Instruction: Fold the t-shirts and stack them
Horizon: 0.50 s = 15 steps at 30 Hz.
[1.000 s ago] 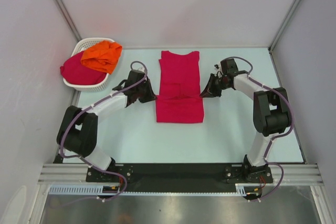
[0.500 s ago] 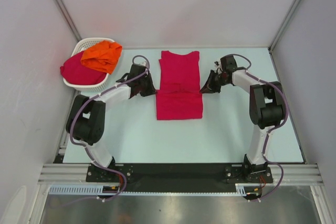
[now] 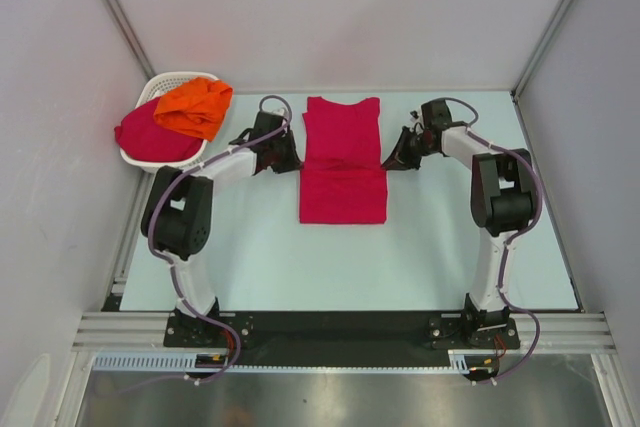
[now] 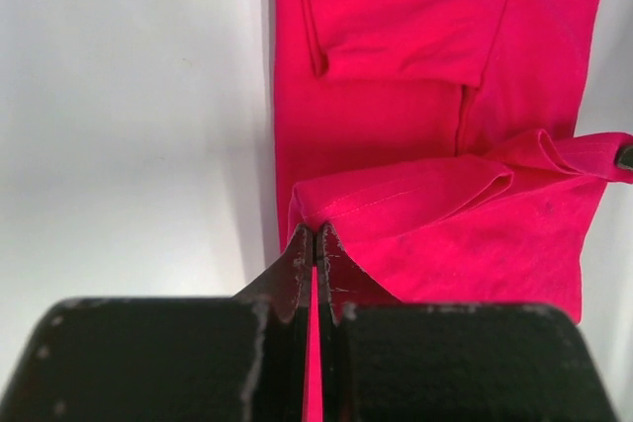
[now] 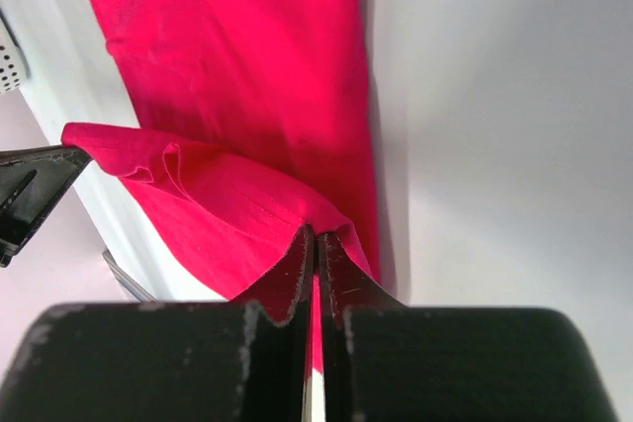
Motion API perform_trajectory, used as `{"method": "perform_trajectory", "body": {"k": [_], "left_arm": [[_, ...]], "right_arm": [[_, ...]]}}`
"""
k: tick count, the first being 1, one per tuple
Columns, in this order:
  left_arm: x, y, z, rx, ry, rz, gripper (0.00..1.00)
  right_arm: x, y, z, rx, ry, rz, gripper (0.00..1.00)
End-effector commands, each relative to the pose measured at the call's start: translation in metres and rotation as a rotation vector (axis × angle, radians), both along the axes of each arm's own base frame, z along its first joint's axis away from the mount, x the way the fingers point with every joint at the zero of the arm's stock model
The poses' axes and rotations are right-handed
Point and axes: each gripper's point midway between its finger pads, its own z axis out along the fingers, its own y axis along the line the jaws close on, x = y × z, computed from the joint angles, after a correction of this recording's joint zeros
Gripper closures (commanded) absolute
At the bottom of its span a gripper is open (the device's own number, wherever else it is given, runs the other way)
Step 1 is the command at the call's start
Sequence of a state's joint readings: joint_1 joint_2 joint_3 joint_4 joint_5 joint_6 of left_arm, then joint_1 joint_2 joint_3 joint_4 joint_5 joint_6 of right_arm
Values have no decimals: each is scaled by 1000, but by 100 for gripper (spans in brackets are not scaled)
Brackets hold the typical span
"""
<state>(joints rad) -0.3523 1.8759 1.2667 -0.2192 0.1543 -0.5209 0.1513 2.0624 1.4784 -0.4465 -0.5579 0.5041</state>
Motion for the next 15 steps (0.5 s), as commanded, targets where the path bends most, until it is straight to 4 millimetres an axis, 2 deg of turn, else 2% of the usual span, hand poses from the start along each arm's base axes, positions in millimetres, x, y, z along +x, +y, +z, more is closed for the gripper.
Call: {"method": "perform_trajectory", "body": {"k": [1,6,11,15], "left_arm": [[18,4,10,-4,-44,-6,100],[22,2,4,-6,-31,-14,100],[26,2,4,-1,-33,-21,100],[32,2,3,2,-34,-24,100]], "right_arm": [[11,0,4,10,-6,-7,100],[16,1,3,28,-3,-7,100],[25,3,12,34,-34,-8,100],[30,6,8,48,-30,-2,100]]}}
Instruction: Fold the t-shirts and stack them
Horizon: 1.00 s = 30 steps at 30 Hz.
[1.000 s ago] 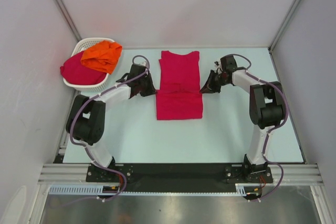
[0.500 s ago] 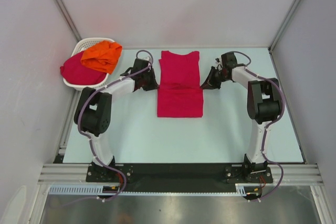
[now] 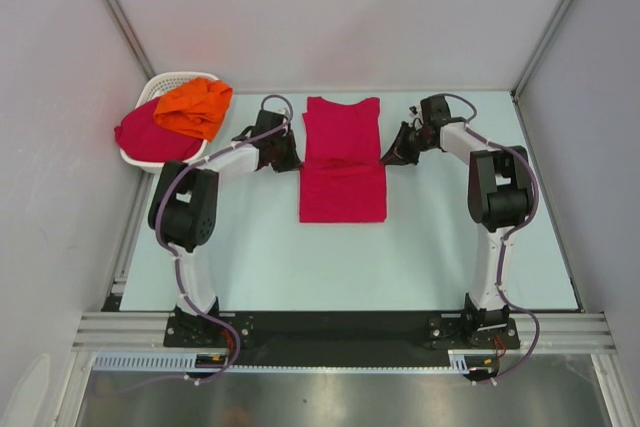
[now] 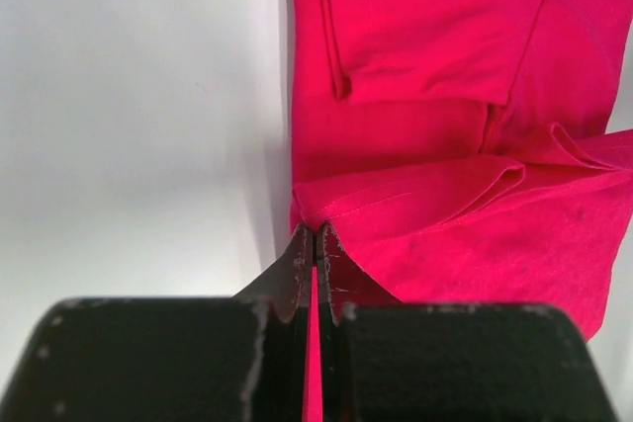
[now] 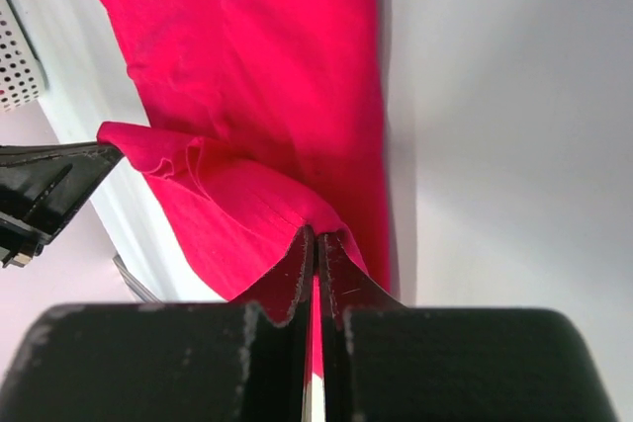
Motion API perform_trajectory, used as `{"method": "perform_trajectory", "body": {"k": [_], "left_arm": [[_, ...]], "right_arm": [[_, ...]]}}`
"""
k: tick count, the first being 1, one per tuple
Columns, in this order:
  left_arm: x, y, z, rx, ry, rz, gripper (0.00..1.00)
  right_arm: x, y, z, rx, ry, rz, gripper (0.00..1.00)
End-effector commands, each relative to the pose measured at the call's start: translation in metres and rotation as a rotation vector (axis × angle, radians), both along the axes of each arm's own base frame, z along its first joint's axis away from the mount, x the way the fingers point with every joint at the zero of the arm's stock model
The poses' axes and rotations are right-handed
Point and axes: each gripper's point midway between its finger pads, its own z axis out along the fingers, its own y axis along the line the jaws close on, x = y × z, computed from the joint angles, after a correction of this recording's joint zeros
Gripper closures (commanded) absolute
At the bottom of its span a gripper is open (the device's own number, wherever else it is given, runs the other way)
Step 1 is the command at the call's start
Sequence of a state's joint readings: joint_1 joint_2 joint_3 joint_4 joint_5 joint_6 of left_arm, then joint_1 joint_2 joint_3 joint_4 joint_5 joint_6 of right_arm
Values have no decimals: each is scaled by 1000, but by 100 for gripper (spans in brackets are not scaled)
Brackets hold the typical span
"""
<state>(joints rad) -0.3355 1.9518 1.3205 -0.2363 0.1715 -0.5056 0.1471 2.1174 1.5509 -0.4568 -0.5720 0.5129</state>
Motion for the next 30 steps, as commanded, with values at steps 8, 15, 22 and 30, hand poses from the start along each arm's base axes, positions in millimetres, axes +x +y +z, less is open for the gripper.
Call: {"method": "perform_trajectory", "body": {"k": [8,15,22,30], "left_arm": [[26,-7,10,-27,-43,-35,100],[34,-9,11,-21,-54,-45,100],[44,-12,16,0,-54,-83,98],[42,-1,79,28,-113,-94,0]], "right_arm": [[16,0,3,13,-29,-6,100],[19,-4,-3,4,-16,-15,100],[26,-4,11,11,-53,-14,100],[32,0,80,43,-146,8,0]]}}
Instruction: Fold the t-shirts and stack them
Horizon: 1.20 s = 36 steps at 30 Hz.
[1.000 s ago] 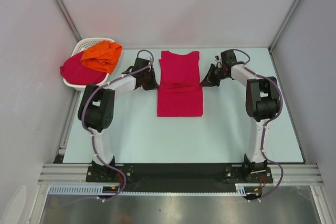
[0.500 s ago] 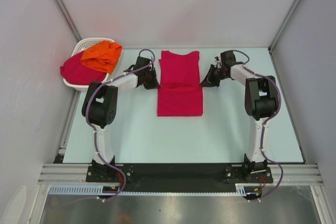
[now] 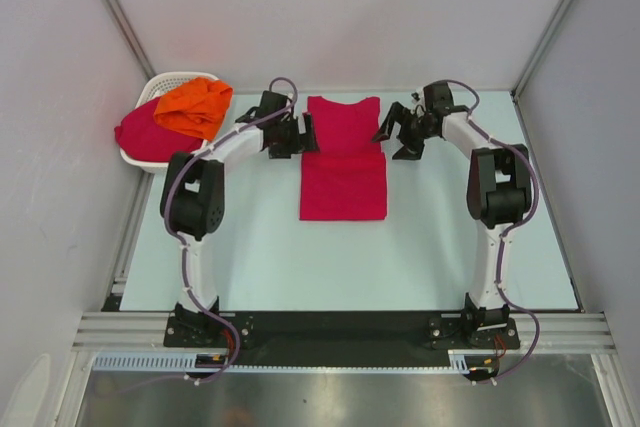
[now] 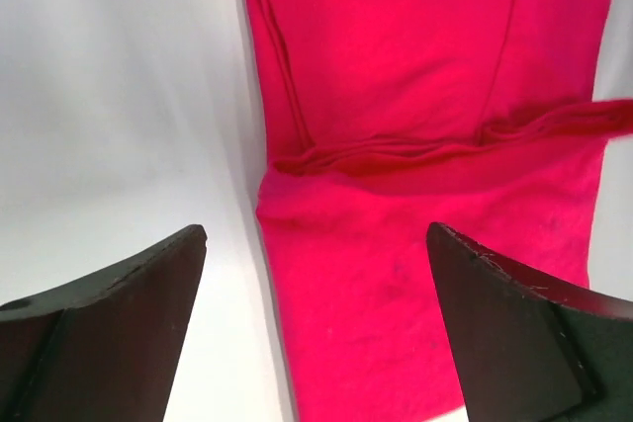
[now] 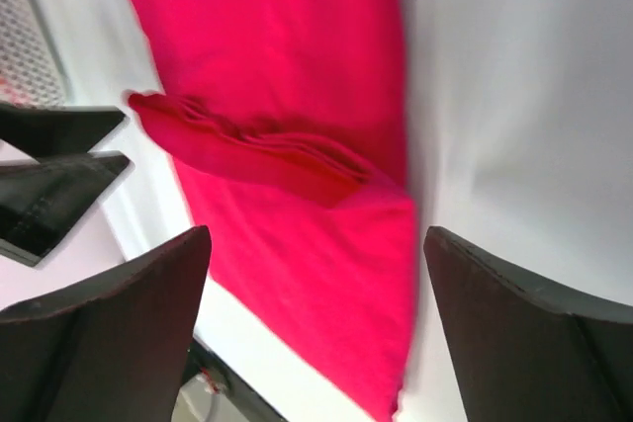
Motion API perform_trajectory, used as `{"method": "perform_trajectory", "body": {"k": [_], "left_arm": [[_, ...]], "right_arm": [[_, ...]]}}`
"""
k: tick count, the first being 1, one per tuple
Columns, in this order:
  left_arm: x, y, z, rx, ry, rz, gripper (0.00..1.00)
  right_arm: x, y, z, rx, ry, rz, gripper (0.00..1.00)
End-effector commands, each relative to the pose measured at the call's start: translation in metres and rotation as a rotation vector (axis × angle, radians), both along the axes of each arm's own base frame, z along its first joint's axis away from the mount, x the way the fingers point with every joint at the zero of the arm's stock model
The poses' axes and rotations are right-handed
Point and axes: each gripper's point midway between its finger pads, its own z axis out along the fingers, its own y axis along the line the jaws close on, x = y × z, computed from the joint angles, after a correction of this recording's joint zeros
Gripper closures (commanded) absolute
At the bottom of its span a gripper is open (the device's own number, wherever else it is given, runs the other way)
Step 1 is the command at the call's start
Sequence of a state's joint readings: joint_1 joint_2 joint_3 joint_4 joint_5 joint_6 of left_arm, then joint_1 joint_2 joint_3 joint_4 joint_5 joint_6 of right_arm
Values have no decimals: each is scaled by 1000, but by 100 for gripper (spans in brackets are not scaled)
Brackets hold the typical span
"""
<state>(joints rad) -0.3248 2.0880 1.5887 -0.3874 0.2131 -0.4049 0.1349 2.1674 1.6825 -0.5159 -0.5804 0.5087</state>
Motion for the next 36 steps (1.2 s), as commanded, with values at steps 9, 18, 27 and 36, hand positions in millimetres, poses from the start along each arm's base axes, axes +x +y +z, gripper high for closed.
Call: {"method": "perform_trajectory", "body": {"k": [9,18,27,36], "left_arm": [[-62,14,157,-232,-292,42,0],[-69,-6,112,-397,-247,90,4],[-14,-24,87,-424,-218,121,5],[40,-38,32,-375,-159,125,6]], "right_arm": [[-54,46,102,86,-261,49,0],[-47,89,65,179,-310,32,12],[13,93,37,135,-302,-21,10],[54,78,8,124,-270,-86,11]]}}
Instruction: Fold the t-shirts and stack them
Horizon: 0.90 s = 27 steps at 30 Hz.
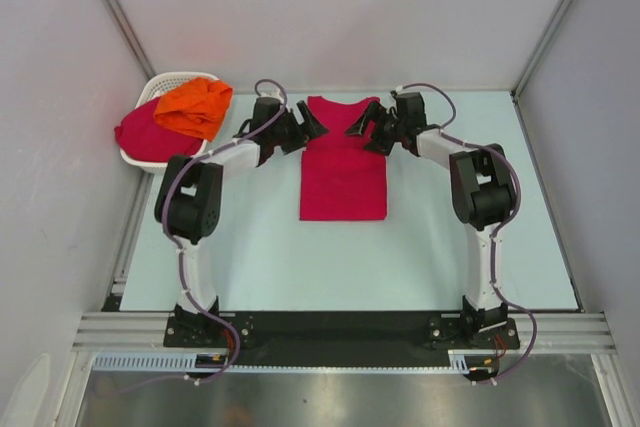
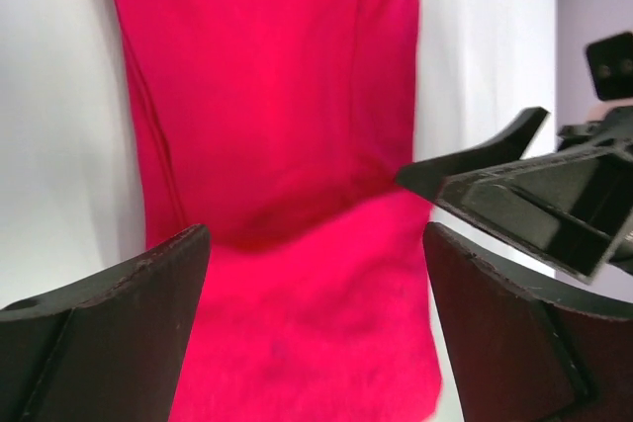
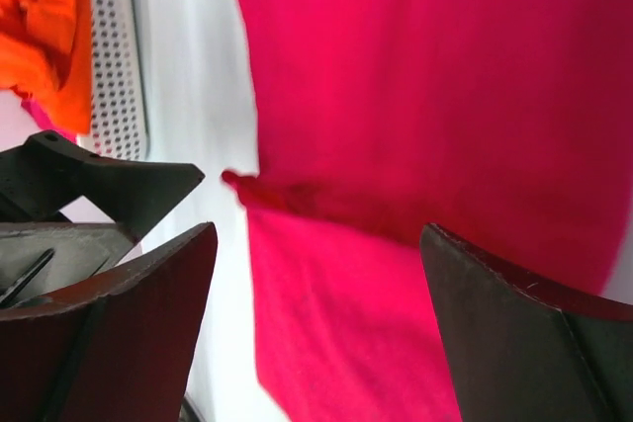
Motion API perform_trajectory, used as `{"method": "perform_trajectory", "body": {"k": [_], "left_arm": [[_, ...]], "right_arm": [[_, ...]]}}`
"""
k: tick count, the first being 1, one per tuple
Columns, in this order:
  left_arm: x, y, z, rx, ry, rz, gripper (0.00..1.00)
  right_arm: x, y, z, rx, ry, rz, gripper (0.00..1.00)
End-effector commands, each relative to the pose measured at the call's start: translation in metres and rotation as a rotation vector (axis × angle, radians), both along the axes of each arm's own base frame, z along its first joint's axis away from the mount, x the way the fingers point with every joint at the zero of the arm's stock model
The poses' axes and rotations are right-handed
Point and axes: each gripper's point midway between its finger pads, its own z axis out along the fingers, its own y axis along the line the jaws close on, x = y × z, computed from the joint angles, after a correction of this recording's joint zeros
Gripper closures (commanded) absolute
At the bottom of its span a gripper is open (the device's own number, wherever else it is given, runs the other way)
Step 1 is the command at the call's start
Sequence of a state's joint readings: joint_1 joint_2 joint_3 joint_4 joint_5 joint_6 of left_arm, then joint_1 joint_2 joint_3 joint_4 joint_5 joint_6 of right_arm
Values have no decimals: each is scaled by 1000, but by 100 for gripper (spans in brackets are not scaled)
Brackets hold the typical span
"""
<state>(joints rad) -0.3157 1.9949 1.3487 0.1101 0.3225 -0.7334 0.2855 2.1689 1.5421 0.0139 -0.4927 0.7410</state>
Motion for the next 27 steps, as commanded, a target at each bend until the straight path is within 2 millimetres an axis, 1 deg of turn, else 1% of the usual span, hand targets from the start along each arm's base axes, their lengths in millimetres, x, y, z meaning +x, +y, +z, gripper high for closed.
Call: {"method": "perform_trajectory", "body": {"k": [1,3,5,6,7,8,9,11,12,13,14,15,16,17,18,19,20,21,22,23,24,25,26,27], "left_arm": [[27,-7,-10,8,-13,-2,6],[34,-3,-23,26,1,16,5],[42,1,-23,26,6,22,6],[43,2,-26,37,8,16,5],[48,4,-18,41,-7,14,5],[52,10,-14,55,-19,23,5],[56,15,-9,83,-41,20,5],[66,31,16,122,-62,41,4],[70,37,27,149,-90,42,4],[71,43,54,152,-124,47,4],[73,50,68,159,-150,50,4],[72,54,79,187,-183,39,3],[63,59,106,205,-212,40,3],[58,63,114,227,-220,35,3],[50,66,125,245,-234,26,3],[34,69,114,267,-180,17,3],[18,72,135,267,-207,15,3],[4,76,132,278,-186,16,3],[-17,78,106,286,-121,-3,3],[-38,81,124,271,-152,-3,3],[-52,82,117,264,-127,-4,4],[-76,84,89,270,-61,-20,6],[-92,83,84,269,-48,-27,6],[-109,84,95,248,-71,-23,6]], "right_arm": [[24,-6,-9,-8,-16,-41,11],[30,-6,-14,-6,-13,-50,11],[34,-5,-11,2,-18,-43,11],[39,-5,-4,8,-36,-39,11],[40,-7,3,9,-48,-34,11],[43,-8,12,8,-70,-33,10],[47,-9,26,-4,-97,-22,9],[55,-18,60,-15,-157,-28,7],[55,-23,71,-27,-160,-27,4],[60,-23,102,-32,-230,-8,3],[58,-27,126,-38,-267,-7,2],[51,-30,134,-59,-249,-3,0],[49,-36,151,-96,-295,-5,0],[38,-39,179,-105,-340,-7,0],[24,-38,179,-134,-314,1,0],[19,-46,180,-178,-305,-35,0],[5,-49,169,-213,-272,-27,0],[-15,-53,180,-237,-271,-40,0],[-29,-55,180,-246,-255,-47,0],[-52,-59,141,-275,-162,-30,0],[-71,-61,158,-262,-195,-42,0],[-86,-64,145,-261,-158,-47,0],[-100,-66,135,-257,-135,-42,0],[-128,-70,118,-246,-84,-37,0]]}}
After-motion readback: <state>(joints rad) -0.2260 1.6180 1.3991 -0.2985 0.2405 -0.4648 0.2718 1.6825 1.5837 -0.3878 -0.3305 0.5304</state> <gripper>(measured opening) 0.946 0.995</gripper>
